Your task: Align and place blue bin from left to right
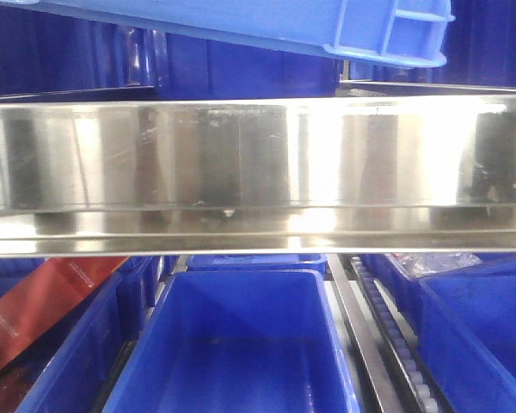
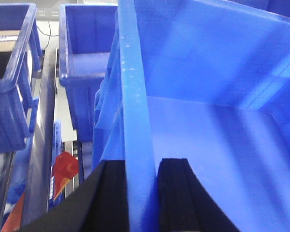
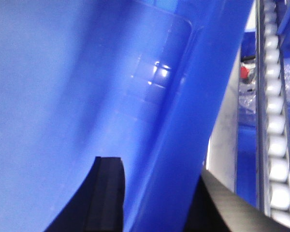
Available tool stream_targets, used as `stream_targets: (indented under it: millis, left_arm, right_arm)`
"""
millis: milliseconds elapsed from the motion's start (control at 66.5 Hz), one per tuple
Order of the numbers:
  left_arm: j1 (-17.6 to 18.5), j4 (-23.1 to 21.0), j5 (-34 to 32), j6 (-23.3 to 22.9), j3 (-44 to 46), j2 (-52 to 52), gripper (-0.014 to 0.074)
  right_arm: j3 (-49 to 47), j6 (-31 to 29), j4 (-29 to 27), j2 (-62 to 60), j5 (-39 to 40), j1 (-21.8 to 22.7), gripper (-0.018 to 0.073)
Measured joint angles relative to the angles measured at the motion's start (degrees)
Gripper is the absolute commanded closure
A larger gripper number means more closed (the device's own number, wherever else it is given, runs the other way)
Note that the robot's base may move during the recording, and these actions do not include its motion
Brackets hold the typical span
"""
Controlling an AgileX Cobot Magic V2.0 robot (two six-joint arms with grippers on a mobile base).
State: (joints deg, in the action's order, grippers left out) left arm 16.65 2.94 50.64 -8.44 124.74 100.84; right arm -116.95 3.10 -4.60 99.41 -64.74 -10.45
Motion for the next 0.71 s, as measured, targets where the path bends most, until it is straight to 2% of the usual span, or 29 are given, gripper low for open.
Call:
stream_targets:
  millis: [707]
  left_arm:
    - [0.0,0.0,0.0,0.0,0.0,0.0,0.0708]
  right_arm:
    - [0.0,0.0,0.0,0.0,0.0,0.0,0.0629]
